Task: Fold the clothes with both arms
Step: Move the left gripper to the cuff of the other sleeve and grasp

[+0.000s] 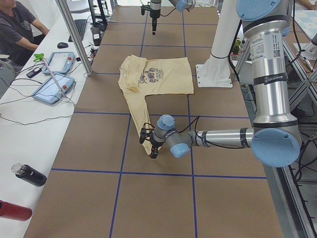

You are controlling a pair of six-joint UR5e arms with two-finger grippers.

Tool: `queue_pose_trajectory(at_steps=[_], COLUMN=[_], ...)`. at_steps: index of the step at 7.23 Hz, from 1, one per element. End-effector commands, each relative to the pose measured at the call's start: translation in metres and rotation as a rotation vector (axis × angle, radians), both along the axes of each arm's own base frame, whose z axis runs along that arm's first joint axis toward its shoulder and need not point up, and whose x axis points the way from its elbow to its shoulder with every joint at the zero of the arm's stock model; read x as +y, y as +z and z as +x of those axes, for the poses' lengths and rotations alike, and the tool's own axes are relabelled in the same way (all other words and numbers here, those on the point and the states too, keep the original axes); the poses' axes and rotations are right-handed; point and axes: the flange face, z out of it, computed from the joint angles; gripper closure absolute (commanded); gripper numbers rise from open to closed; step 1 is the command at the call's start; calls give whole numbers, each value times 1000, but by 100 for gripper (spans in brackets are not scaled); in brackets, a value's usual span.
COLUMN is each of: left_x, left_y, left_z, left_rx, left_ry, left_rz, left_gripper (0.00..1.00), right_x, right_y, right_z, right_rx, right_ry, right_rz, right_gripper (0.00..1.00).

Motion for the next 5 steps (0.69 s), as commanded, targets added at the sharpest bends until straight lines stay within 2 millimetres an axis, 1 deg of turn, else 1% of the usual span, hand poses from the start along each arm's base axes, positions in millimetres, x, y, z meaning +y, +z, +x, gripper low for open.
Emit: queue_pose_trajectory(at_steps=[1,2,3,4,5], left_x=[1,1,1,1,0], left_y=[4,5,4,3,1], left_z=[-1,-1,-1,-1,1], left_rx=[-4,-5,-4,-3,0], left_ry=[0,0,0,0,1], left_rz=[-8,-9,-8,-7,-3], left_gripper=[18,25,36,45,51], right_x=[0,0,0,2,2], right_y=[-1,-1,-1,-2,-3], right_z=[0,0,0,2,2], right_rx=[-2,-1,-1,-5,-6], right_ry=[0,-1,-1,-1,1], right_rz=[0,1,1,5,6], right_gripper=[0,0,0,0,0])
